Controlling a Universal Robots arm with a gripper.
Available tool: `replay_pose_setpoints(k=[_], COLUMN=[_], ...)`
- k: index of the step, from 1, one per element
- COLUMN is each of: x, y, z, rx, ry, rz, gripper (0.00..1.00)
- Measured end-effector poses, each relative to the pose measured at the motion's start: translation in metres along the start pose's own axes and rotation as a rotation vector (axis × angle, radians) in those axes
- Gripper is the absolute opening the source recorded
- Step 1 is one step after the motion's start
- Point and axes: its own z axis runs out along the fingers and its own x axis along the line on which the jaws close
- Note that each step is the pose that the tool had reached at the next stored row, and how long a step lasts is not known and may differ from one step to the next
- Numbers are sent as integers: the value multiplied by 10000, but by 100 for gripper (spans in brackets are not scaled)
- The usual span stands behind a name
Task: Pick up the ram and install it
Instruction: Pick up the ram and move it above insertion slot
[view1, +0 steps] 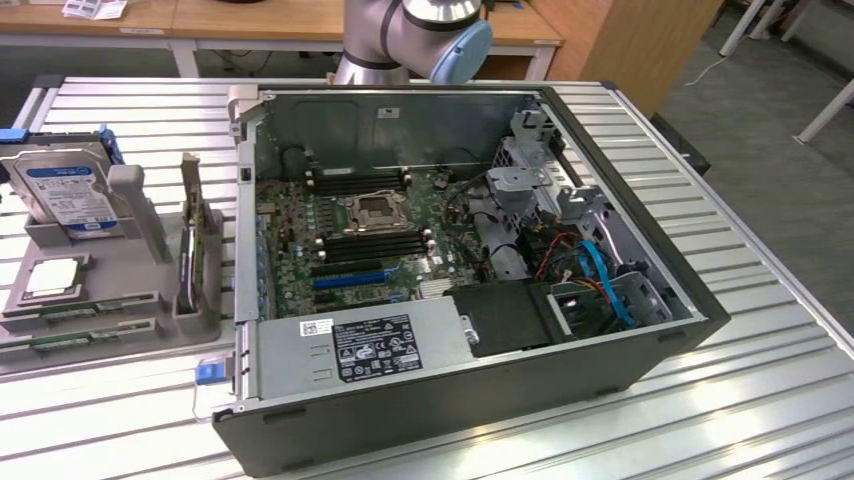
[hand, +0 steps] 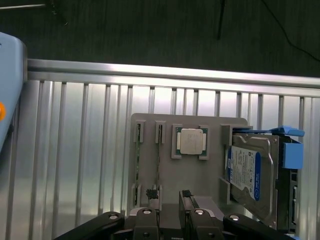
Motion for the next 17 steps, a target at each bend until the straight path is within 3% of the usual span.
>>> replay_pose_setpoints(k=[17], x=[1], y=[-2], z=[49], rx=[0], ry=[0], rz=[0], gripper=[30])
